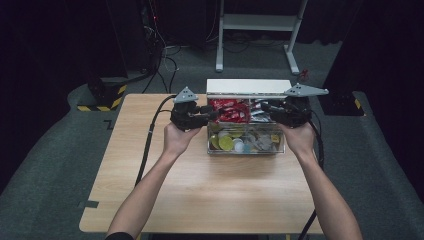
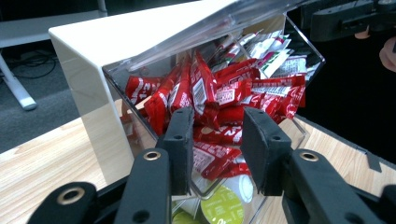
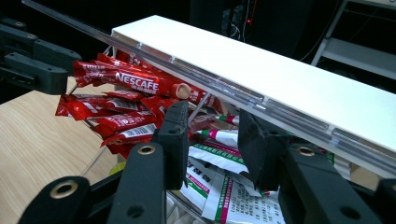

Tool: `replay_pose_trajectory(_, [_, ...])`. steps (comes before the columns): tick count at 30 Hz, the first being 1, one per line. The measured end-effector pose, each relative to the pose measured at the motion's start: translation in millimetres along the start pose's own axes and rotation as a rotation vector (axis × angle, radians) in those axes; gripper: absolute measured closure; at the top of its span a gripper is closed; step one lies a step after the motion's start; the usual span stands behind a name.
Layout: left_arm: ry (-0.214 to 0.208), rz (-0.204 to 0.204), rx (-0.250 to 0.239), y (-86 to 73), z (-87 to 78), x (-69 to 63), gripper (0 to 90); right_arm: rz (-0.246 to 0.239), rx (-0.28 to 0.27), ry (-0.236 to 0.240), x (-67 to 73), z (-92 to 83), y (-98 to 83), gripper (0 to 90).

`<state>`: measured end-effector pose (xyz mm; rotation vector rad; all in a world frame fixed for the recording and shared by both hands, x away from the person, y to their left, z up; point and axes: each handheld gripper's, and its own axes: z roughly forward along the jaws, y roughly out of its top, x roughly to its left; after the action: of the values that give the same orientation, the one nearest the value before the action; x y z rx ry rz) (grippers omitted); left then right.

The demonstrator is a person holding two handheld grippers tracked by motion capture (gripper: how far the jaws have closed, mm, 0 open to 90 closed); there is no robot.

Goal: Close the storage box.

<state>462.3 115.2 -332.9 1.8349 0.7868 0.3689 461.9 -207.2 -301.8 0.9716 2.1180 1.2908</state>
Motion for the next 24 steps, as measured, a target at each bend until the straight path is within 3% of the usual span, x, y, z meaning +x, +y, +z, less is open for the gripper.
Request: replay_pose_trajectory(24, [0.026, 0.021, 0.024, 10.5, 18.1, -4.5, 67.0, -0.001, 0.005, -0.003, 0.3, 0.1, 0.6, 63.7])
